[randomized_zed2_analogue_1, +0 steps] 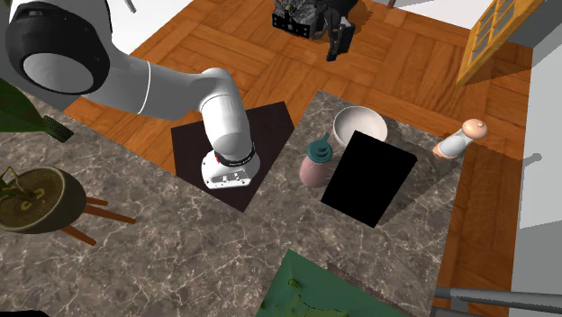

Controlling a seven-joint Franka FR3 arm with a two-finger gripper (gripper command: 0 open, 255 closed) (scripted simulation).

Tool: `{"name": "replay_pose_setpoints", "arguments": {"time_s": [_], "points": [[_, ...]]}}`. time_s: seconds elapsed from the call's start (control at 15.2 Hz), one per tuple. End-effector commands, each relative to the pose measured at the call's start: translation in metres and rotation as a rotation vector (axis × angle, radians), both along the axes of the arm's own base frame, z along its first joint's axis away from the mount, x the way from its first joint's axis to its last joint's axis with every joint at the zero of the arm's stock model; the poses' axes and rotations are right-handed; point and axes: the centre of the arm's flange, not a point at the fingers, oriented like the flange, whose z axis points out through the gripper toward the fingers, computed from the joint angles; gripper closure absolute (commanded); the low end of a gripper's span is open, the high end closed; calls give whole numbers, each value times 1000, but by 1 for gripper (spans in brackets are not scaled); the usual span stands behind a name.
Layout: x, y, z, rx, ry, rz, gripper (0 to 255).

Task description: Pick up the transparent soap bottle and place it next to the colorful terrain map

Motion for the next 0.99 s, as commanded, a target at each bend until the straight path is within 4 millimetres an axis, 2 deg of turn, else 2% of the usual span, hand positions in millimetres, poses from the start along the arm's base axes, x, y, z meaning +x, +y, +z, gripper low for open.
{"name": "replay_pose_setpoints", "arguments": {"time_s": [0.0, 0.46, 0.92], "points": [[0, 0, 0, 0, 0, 0, 0], [30, -44, -77, -60, 134, 21, 0], [50, -92, -154, -119, 269, 42, 0]]}}
